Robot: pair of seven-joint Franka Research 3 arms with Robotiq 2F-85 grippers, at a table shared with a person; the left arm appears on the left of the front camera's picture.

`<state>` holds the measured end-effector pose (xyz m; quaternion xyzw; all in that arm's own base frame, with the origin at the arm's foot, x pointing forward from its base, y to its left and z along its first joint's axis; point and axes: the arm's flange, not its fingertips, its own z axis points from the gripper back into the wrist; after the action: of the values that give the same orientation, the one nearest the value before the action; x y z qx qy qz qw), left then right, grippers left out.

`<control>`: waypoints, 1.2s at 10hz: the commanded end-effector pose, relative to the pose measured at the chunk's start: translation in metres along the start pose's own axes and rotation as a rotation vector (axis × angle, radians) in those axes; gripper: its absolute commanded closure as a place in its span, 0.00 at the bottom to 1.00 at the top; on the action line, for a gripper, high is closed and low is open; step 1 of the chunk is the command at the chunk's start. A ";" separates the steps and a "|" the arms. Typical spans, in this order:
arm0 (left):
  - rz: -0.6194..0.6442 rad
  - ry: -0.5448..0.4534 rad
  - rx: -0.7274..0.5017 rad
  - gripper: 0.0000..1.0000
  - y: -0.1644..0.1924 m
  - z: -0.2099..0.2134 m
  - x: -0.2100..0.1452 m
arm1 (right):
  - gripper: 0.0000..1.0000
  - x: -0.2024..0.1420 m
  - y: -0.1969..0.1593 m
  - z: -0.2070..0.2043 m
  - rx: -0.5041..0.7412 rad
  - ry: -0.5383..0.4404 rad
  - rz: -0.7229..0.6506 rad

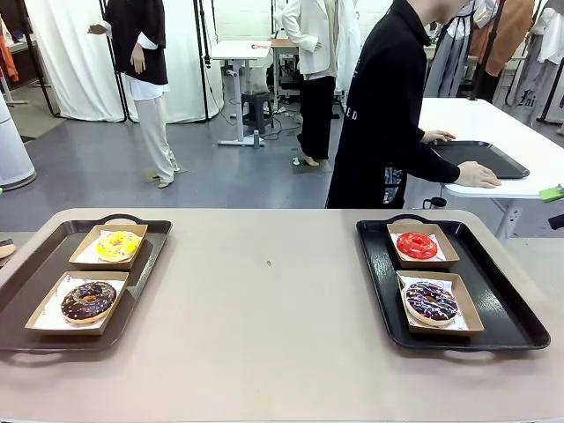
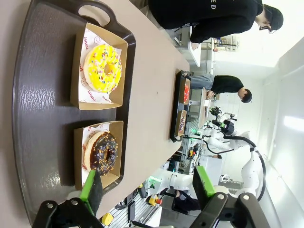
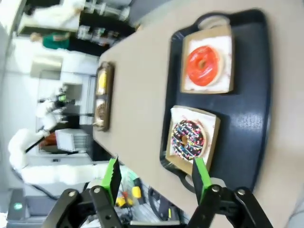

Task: Individually package the donuts and arrange them on the tray.
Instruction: Place the picked Paper togo box on the Handle tray.

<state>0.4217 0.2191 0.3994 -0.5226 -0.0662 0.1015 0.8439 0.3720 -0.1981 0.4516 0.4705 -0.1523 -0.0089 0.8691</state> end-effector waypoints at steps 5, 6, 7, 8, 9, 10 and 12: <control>-0.018 0.003 0.000 0.00 0.000 0.002 -0.002 | 0.22 0.013 -0.086 0.025 0.237 0.016 -0.072; -0.018 0.003 0.000 0.00 0.000 0.002 -0.002 | 0.22 0.015 -0.091 0.021 0.245 -0.010 -0.057; -0.018 0.003 0.000 0.00 0.000 0.002 -0.002 | 0.22 0.003 -0.084 0.020 0.215 0.025 -0.087; -0.018 0.003 0.000 0.00 0.000 0.002 -0.002 | 0.22 0.003 -0.084 0.020 0.215 0.025 -0.087; -0.018 0.003 0.000 0.00 0.000 0.002 -0.002 | 0.22 0.003 -0.084 0.020 0.215 0.025 -0.087; -0.018 0.003 0.000 0.00 0.000 0.002 -0.002 | 0.22 0.003 -0.084 0.020 0.215 0.025 -0.087; -0.018 0.003 0.000 0.00 0.000 0.002 -0.002 | 0.22 0.003 -0.084 0.020 0.215 0.025 -0.087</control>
<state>0.4216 0.2192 0.3995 -0.5225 -0.0663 0.1015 0.8439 0.3852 -0.2639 0.3931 0.5701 -0.1247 -0.0212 0.8118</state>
